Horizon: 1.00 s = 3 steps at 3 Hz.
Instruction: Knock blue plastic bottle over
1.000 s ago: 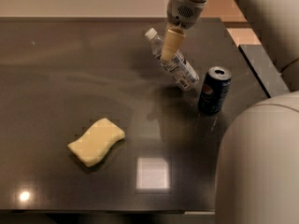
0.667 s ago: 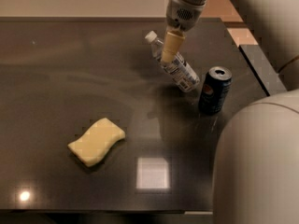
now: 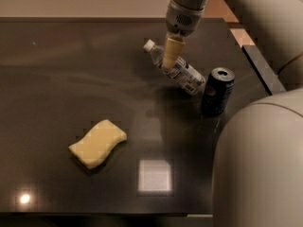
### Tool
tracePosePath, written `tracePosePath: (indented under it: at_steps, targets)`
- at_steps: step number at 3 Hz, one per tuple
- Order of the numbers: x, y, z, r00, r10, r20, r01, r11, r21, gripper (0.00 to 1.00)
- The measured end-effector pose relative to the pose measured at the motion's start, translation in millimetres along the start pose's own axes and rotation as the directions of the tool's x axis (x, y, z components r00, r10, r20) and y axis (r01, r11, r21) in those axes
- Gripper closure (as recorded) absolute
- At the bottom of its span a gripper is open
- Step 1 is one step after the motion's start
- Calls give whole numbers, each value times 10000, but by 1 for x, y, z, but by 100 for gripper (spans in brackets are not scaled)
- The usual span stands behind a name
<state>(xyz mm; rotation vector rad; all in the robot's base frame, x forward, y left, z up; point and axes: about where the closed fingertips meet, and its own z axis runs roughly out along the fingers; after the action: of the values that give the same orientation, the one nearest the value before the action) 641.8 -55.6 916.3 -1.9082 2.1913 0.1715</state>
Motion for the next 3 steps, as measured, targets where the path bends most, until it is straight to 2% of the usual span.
tracePosePath:
  at_steps: [3]
  targets:
    - [-19,6,20,9950,-889,-450,880,9959,-210,14]
